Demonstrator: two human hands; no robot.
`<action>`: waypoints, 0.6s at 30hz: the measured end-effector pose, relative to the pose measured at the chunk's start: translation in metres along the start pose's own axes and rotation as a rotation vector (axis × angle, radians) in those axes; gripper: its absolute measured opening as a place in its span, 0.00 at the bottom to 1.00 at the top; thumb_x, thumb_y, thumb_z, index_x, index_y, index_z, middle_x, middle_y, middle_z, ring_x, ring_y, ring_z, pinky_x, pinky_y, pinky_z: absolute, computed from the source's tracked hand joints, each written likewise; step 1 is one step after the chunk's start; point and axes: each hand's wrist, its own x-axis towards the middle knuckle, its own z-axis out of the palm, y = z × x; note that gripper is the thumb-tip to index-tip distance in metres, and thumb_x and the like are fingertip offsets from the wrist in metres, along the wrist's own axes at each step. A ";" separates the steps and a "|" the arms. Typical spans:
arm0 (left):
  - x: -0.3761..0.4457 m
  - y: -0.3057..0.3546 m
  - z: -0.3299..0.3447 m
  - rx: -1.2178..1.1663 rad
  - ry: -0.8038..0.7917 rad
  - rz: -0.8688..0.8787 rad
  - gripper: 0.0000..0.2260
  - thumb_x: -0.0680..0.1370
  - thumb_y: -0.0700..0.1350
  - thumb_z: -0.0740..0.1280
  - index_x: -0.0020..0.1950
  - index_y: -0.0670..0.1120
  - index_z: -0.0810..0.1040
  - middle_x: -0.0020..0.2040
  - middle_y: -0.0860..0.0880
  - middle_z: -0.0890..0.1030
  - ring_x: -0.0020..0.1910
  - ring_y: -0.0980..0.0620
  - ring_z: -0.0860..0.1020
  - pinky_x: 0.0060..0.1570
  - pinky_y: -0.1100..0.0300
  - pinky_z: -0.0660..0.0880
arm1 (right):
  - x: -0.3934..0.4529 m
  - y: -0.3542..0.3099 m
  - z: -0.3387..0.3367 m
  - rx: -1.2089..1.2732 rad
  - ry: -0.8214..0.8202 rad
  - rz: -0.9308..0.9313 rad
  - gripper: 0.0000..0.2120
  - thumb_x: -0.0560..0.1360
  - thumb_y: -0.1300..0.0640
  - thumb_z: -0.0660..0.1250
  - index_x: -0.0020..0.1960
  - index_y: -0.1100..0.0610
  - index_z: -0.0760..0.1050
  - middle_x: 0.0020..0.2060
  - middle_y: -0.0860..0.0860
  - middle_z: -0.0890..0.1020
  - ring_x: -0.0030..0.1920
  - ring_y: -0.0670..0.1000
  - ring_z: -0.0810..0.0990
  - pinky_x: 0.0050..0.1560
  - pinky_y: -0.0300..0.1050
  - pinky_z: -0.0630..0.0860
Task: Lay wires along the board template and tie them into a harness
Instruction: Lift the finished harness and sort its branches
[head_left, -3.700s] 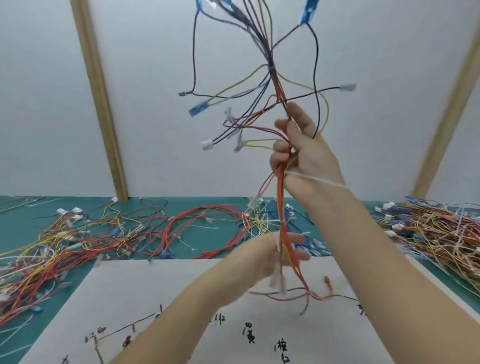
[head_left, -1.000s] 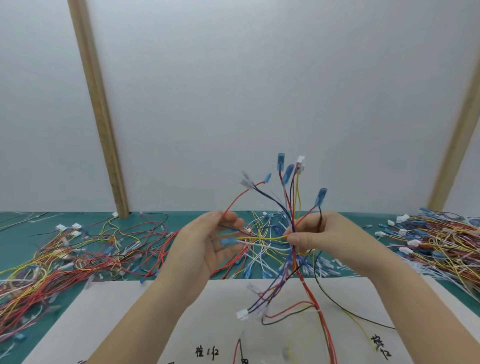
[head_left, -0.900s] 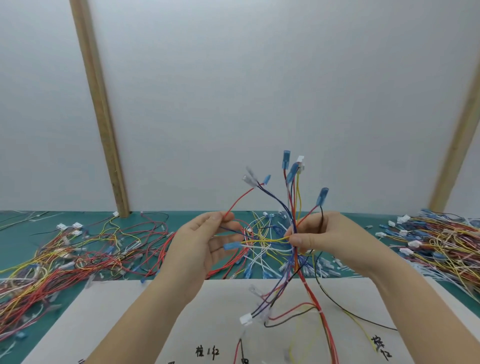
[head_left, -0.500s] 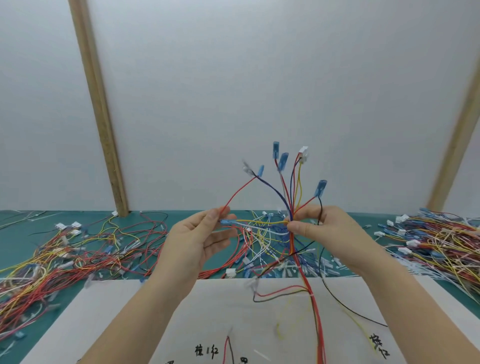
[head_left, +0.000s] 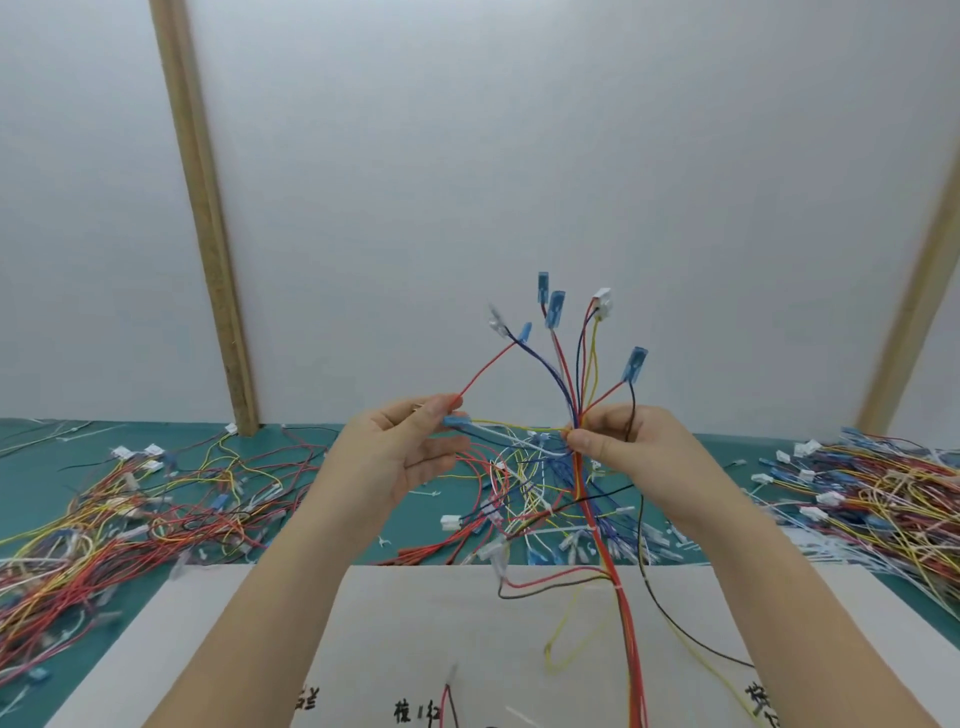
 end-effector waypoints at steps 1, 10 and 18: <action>0.000 -0.002 -0.002 0.022 -0.018 -0.009 0.10 0.65 0.47 0.68 0.44 0.46 0.81 0.39 0.51 0.84 0.34 0.54 0.83 0.35 0.65 0.79 | -0.001 0.003 -0.001 -0.009 -0.001 0.012 0.05 0.71 0.60 0.70 0.37 0.57 0.78 0.31 0.48 0.79 0.35 0.45 0.75 0.40 0.35 0.70; 0.000 -0.006 -0.007 0.062 0.062 0.043 0.07 0.71 0.35 0.66 0.43 0.46 0.81 0.36 0.50 0.84 0.34 0.56 0.82 0.37 0.66 0.79 | -0.002 0.005 0.004 -0.031 -0.022 -0.003 0.07 0.70 0.58 0.71 0.34 0.55 0.79 0.28 0.45 0.79 0.32 0.42 0.75 0.36 0.30 0.71; 0.000 -0.013 -0.004 -0.089 0.137 0.040 0.07 0.74 0.36 0.63 0.44 0.46 0.79 0.35 0.52 0.84 0.33 0.58 0.81 0.36 0.68 0.78 | -0.003 0.005 0.014 -0.019 0.003 0.014 0.07 0.70 0.58 0.72 0.33 0.55 0.78 0.27 0.45 0.78 0.30 0.41 0.74 0.34 0.30 0.70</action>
